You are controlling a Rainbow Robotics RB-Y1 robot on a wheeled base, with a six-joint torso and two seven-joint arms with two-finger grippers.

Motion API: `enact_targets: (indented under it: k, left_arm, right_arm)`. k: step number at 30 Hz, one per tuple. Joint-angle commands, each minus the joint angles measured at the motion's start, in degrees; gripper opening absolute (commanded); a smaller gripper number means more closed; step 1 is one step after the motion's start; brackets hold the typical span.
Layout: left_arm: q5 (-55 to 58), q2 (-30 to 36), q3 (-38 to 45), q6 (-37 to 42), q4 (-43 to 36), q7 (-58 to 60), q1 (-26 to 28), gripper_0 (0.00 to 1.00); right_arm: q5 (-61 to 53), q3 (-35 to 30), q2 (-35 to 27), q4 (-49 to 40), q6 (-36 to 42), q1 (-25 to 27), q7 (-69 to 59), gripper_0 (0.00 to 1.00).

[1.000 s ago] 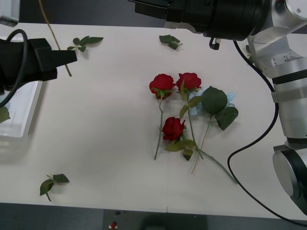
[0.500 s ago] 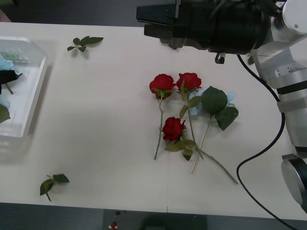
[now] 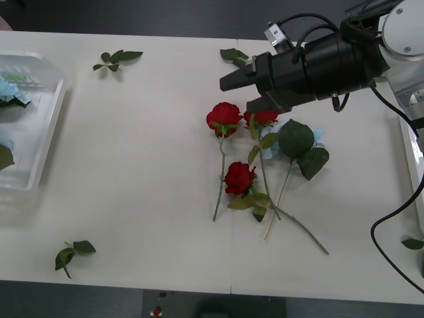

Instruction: Put the red flowers into the right box and the blue flowers into the left box

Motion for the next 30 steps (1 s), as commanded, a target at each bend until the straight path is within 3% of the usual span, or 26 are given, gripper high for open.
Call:
enact_targets:
  k: [1,7,15,26,30]
  left_arm:
    - [-0.8,4.1,-1.1,-0.2,3.2,-3.8,1.3,0.00]
    - [-1.6,6.1,-4.8,-1.4,9.5,-5.0,1.5,0.00]
    - [-1.9,9.4,-13.7,-11.2,17.0,-6.2,1.5,0.00]
    - [-2.5,10.3,-17.4,-13.8,19.2,-7.4,1.8,0.01]
    - [-2.5,10.3,-17.3,-13.9,19.2,-8.1,1.7,0.17]
  right_arm:
    - [6.9,-0.4,-1.8,-3.4,5.7,0.2,-7.8,1.00]
    - [19.0,-0.3,-1.8,-6.6,13.3,2.6,-15.9,1.00]
    - [32.6,1.8,-1.7,-9.2,20.0,7.5,-17.3,1.00]
    - [44.4,9.1,-1.3,-8.8,14.8,11.5,-18.6,1.00]
    - [46.6,9.8,0.0,-6.6,13.2,11.8,-18.7,1.00]
